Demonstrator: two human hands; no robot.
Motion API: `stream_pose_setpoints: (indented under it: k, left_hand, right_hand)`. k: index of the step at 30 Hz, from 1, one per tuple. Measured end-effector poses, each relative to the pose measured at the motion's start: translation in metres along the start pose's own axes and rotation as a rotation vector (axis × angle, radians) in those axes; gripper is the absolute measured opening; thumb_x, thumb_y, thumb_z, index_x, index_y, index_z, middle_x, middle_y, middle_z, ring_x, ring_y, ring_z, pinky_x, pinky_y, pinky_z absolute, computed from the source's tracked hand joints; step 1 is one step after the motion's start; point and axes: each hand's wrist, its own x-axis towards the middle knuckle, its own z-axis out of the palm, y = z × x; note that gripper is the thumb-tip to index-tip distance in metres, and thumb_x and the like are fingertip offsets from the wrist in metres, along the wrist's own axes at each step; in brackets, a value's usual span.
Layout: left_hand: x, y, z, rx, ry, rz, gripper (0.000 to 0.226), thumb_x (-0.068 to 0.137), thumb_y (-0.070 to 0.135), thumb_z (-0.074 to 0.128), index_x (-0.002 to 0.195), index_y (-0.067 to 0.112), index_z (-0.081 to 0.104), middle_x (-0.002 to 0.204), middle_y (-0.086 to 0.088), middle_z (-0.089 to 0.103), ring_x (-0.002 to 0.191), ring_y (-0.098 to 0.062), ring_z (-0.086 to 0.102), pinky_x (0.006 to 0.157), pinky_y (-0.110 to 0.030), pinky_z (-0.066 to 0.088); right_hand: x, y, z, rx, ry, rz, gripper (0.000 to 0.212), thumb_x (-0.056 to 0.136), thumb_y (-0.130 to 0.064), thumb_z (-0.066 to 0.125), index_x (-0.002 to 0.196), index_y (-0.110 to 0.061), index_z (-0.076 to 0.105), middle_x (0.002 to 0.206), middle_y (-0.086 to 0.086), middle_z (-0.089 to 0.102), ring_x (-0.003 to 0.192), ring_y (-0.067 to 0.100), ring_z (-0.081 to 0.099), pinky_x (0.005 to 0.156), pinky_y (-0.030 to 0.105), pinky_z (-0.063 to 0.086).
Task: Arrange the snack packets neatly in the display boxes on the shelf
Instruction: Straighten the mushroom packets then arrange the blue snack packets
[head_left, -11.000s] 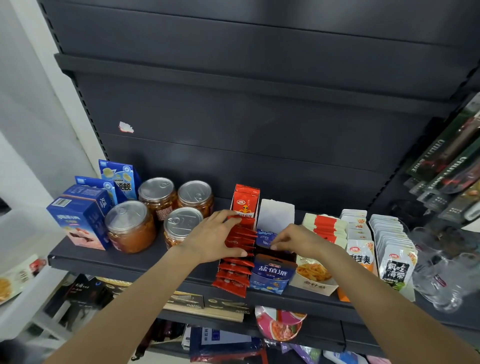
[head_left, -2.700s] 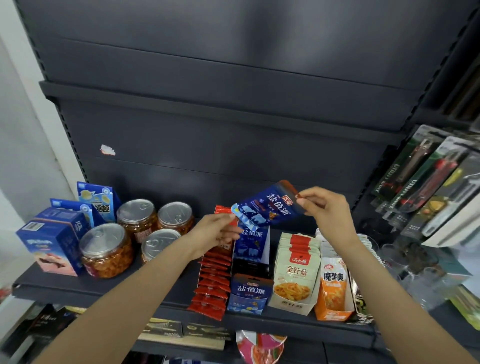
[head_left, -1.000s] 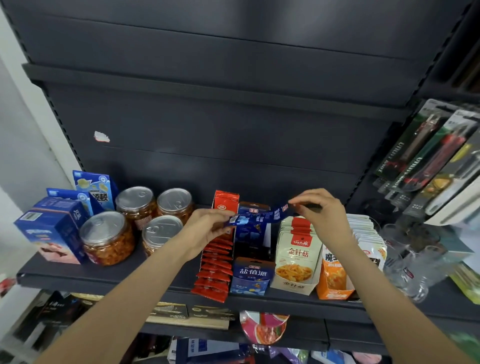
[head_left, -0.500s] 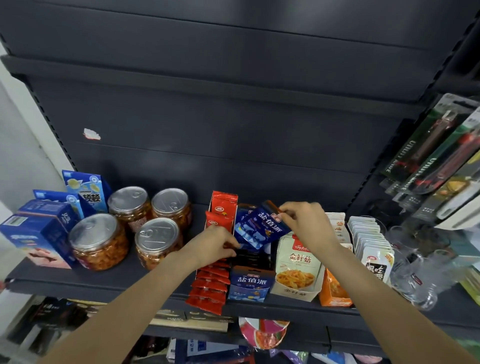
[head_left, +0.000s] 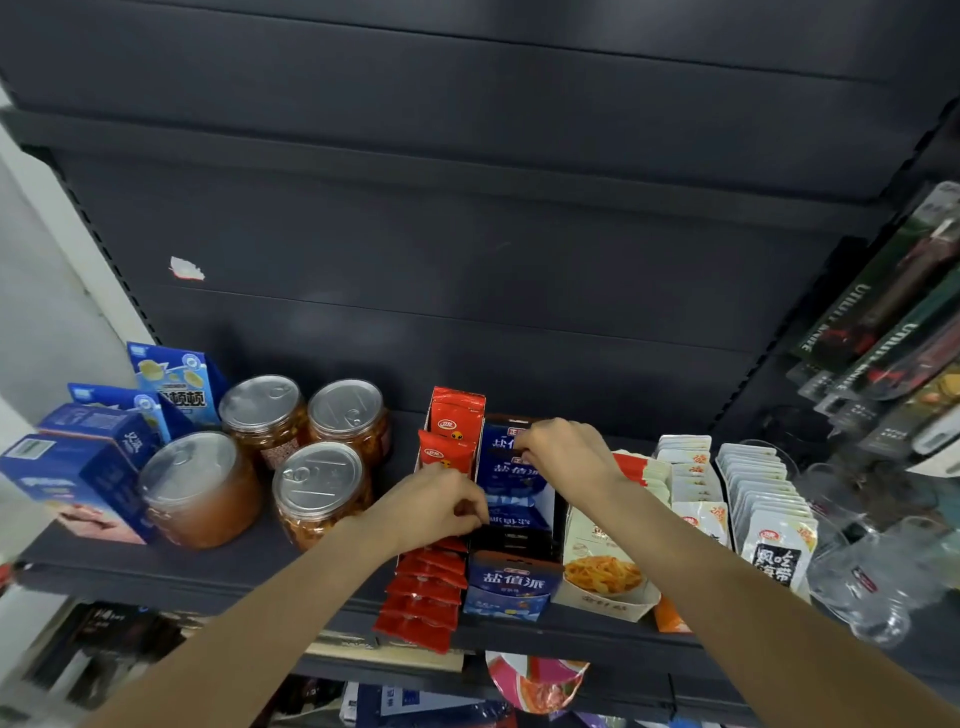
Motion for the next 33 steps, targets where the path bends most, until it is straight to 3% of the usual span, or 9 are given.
stream_pose_setpoints:
  k: [7,11,16,21,25,28,30,33]
  left_hand:
    - [-0.001,-0.002,-0.005,-0.112,0.025,-0.025,0.008,0.083,0.017,0.070,0.085,0.024,0.069,0.084,0.019,0.063,0.087,0.005,0.060,0.084,-0.018,0.050]
    - [0.000,0.001,-0.007,-0.198,0.010,-0.047,0.006,0.081,0.018,0.072,0.086,0.021,0.071,0.085,0.018,0.065,0.088,0.005,0.061,0.085,-0.015,0.049]
    - [-0.003,0.003,-0.014,-0.269,0.067,-0.064,0.006,0.083,0.015,0.070,0.089,0.014,0.072,0.086,0.015,0.066,0.091,0.004,0.060,0.080,-0.005,0.045]
    - [0.000,0.005,-0.015,-0.262,0.133,-0.085,0.003,0.085,0.016,0.068,0.088,0.017,0.069,0.091,0.009,0.067,0.088,0.000,0.061,0.081,-0.013,0.048]
    - [0.007,0.006,-0.016,-0.254,0.197,-0.119,0.005,0.086,0.016,0.066,0.087,0.021,0.066,0.090,0.012,0.065,0.089,-0.002,0.061,0.083,-0.017,0.050]
    - [0.012,0.007,-0.018,-0.252,0.255,-0.137,0.004,0.086,0.016,0.066,0.088,0.020,0.066,0.090,0.009,0.066,0.088,-0.003,0.062,0.080,-0.014,0.049]
    - [0.016,0.011,-0.019,-0.271,0.299,-0.139,0.004,0.087,0.016,0.066,0.089,0.019,0.067,0.087,0.011,0.066,0.085,-0.001,0.061,0.076,-0.009,0.047]
    - [0.018,0.014,-0.019,-0.351,0.382,-0.152,0.008,0.085,0.017,0.068,0.089,0.022,0.064,0.086,0.010,0.066,0.084,0.000,0.062,0.075,-0.009,0.048]
  right_hand:
    - [0.012,0.010,-0.005,0.092,0.120,-0.018,0.024,0.092,-0.007,0.052,0.114,-0.014,0.058,0.105,0.004,0.056,0.093,0.021,0.058,0.068,0.031,0.047]
    - [0.018,0.005,0.005,0.045,0.036,-0.051,0.026,0.090,-0.006,0.056,0.116,-0.012,0.056,0.110,0.005,0.051,0.102,0.020,0.050,0.065,0.029,0.039]
    - [0.025,0.003,0.012,-0.010,0.003,-0.069,0.024,0.086,-0.004,0.061,0.109,-0.010,0.058,0.106,0.005,0.052,0.099,0.021,0.052,0.063,0.030,0.035]
    - [0.026,0.008,0.006,0.071,0.044,-0.042,0.026,0.092,-0.012,0.055,0.118,-0.012,0.054,0.113,0.005,0.051,0.104,0.020,0.052,0.073,0.031,0.048]
    - [0.011,0.013,-0.010,0.350,0.194,0.053,0.024,0.093,-0.022,0.055,0.116,-0.017,0.059,0.109,0.000,0.056,0.101,0.015,0.056,0.080,0.031,0.050]
    - [-0.006,0.013,-0.022,0.569,0.017,0.019,0.027,0.090,-0.035,0.059,0.112,-0.021,0.064,0.104,-0.004,0.062,0.094,0.010,0.059,0.078,0.026,0.050]
    - [-0.014,0.010,-0.023,0.418,-0.124,-0.034,0.031,0.088,-0.037,0.061,0.116,-0.025,0.063,0.108,-0.005,0.063,0.096,0.012,0.059,0.080,0.031,0.051]
    - [-0.022,0.008,-0.023,0.350,-0.041,0.017,0.018,0.091,-0.027,0.057,0.108,-0.027,0.065,0.105,-0.002,0.066,0.094,0.016,0.060,0.076,0.034,0.051]
